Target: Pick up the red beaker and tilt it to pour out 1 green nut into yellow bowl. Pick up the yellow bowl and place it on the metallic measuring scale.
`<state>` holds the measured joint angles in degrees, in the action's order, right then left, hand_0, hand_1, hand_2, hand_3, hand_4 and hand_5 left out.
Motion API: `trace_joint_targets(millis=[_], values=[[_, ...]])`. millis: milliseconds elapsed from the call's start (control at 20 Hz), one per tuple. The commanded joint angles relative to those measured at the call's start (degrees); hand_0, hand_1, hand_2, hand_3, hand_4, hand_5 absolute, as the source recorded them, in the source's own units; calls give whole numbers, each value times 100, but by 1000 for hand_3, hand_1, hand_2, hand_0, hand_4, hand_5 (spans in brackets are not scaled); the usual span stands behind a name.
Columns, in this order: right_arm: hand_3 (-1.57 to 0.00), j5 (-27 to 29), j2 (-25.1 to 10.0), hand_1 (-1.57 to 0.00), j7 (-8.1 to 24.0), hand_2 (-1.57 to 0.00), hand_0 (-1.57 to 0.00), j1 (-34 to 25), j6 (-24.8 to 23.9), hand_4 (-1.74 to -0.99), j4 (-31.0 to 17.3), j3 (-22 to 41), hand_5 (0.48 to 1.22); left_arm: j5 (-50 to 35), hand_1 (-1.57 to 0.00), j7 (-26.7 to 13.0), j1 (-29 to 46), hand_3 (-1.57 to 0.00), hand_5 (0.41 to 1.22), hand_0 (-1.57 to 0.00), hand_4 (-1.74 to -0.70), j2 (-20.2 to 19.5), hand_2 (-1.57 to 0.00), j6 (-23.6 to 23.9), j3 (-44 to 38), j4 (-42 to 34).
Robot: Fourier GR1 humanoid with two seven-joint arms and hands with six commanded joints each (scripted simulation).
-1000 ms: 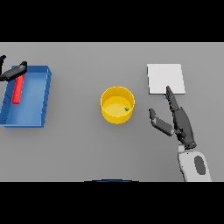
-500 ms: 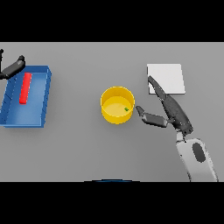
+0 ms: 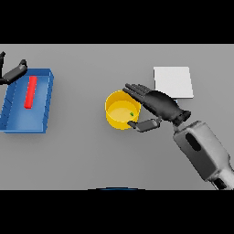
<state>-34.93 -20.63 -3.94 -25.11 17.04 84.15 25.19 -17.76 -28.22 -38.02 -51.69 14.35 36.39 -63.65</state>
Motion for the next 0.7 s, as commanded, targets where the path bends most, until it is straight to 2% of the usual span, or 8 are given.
trace_joint_targets(millis=[0,100,300,450,650], values=[[1,-55,-50,1,-82,1,0,-144,148,-1234,-72,105,620,-33,0,78,58,1,714,0,-754,-21,0,-23,-16,-13],[1,-226,-95,1,-141,1,1,-402,348,-1226,-240,321,632,-39,0,19,1,1,717,0,-755,16,1,-61,-20,84],[1,-374,-119,1,-295,1,1,-617,644,-1212,-403,616,645,-131,1,168,91,1,721,1,-773,-6,1,-3,-108,12],[1,-518,-91,1,-398,1,1,-772,663,-1220,-654,776,651,-160,1,286,67,1,725,1,-784,35,1,-21,-154,110],[1,-643,-44,1,-562,1,1,-942,712,-1242,-956,954,664,-175,1,247,10,1,727,1,-798,74,1,-58,-151,130]])
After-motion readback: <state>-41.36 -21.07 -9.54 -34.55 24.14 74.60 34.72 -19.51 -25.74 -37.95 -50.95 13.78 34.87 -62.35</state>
